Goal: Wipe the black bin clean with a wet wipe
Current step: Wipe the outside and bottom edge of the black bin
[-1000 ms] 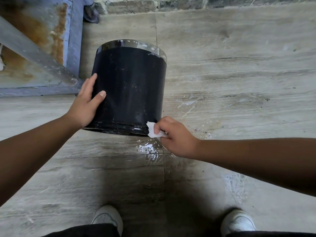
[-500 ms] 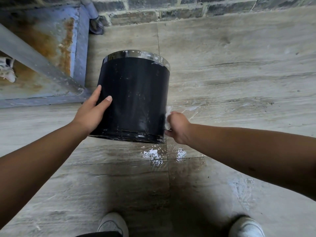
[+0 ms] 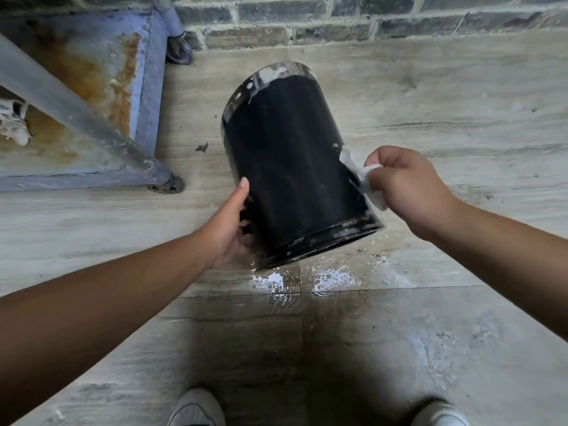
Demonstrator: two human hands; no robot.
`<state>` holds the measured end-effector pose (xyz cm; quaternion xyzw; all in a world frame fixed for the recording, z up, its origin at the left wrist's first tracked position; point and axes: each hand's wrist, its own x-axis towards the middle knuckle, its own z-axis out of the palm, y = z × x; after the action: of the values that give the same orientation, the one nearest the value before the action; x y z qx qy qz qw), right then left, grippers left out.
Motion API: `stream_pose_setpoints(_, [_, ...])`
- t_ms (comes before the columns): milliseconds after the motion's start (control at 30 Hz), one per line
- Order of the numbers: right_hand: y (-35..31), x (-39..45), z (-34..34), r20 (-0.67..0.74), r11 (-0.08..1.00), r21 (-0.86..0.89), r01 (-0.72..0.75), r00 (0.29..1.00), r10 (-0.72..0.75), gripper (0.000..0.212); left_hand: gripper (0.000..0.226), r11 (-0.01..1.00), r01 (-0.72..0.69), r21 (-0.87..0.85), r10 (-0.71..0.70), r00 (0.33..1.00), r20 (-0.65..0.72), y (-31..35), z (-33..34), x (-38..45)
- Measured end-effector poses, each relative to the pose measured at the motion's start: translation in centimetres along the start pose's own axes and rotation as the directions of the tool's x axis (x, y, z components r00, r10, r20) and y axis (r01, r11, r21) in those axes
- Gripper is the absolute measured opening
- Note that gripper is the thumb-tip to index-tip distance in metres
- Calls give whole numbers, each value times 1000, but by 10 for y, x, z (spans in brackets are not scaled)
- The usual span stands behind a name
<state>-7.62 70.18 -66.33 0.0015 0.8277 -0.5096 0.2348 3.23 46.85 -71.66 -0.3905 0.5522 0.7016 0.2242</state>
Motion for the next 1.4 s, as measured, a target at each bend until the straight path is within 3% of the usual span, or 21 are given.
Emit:
stream_pose_setpoints(33, [0, -6, -1, 6, 1000, 2, 13, 1000, -13, 12, 53, 998, -25, 49, 25, 1000, -14, 7, 1, 0])
stream_pose_setpoints(100, [2, -15, 0, 27, 999, 50, 19, 999, -20, 11, 40, 932, -219, 290, 273, 948, -162, 19, -5, 1])
stream_pose_setpoints(133, [3, -19, 1, 43, 996, 82, 19, 999, -23, 10, 44, 830, -330, 449, 463, 857, -225, 25, -8, -3])
stream_pose_setpoints(167, [3, -21, 4, 67, 994, 107, 20, 997, -28, 8, 51, 699, -436, 568, 632, 748, -203, 31, -9, -11])
stream_pose_setpoints(233, [3, -25, 11, 128, 991, 132, 40, 990, -57, 7, 56, 449, -612, 651, 808, 590, -3, 42, 1, -28])
stream_pose_setpoints(300, [3, -26, 21, 161, 982, 165, 88, 980, -115, 12, 54, 286, -628, 724, 805, 567, 174, 42, 12, -34])
stream_pose_setpoints(367, [4, -22, 32, 114, 967, 219, 128, 981, -156, 16, 50, 215, -544, 811, 771, 604, 201, 37, 14, -35])
stream_pose_setpoints(467, [-1, -5, 49, -14, 960, 146, 239, 971, -239, 21, 46, 246, -559, 792, 776, 603, 185, 31, 5, -37])
stream_pose_setpoints(567, [-19, 19, 72, -121, 881, -66, 469, 872, -473, 15, 49, 248, -591, 767, 793, 579, 190, 29, 3, -37])
stream_pose_setpoints(633, [-27, 25, 86, -115, 879, -90, 468, 872, -476, 22, 53, 285, -594, 752, 800, 580, 155, 30, 4, -35])
stream_pose_setpoints(700, [-22, 14, 93, -36, 843, -169, 510, 852, -523, 34, 55, 341, -610, 715, 795, 593, 126, 29, 2, -34])
stream_pose_setpoints(800, [0, -24, 84, 228, 651, -238, 721, 693, -684, 42, 51, 382, -655, 652, 809, 578, 105, 28, -6, -34])
stream_pose_setpoints(867, [11, -49, 78, 356, 604, -178, 777, 623, -697, 42, 50, 414, -678, 608, 811, 578, 92, 28, -11, -34])
stream_pose_setpoints(933, [16, -71, 73, 432, 607, -124, 785, 593, -680, 41, 50, 439, -690, 575, 803, 588, 93, 27, -14, -34])
stream_pose_setpoints(1000, [16, -86, 66, 499, 555, -67, 829, 509, -701, 40, 50, 454, -692, 561, 796, 598, 93, 27, -18, -33])
stream_pose_setpoints(1067, [9, -89, 65, 472, 496, 24, 868, 427, -771, 37, 50, 488, -711, 507, 791, 605, 87, 27, -21, -32])
stream_pose_setpoints(1133, [-14, -74, 73, 328, 506, 38, 862, 467, -821, 37, 51, 576, -751, 322, 773, 629, 84, 28, -20, -31])
stream_pose_setpoints(1200, [-40, -35, 82, 140, 583, -58, 811, 584, -799, 36, 49, 663, -736, 135, 738, 673, 45, 32, -20, -30])
stream_pose_setpoints(1267, [-63, 8, 85, 105, 644, -184, 743, 666, -738, 38, 45, 682, -721, 122, 723, 690, 31, 35, -18, -28])
stream_pose_setpoints(1333, [-65, 28, 85, 215, 588, -291, 755, 650, -729, 39, 45, 656, -732, 185, 737, 674, 56, 33, -15, -27])
stream_pose_setpoints(1400, [-45, 17, 88, 309, 452, -345, 822, 555, -773, 36, 47, 635, -738, 229, 752, 658, 36, 33, -14, -28])
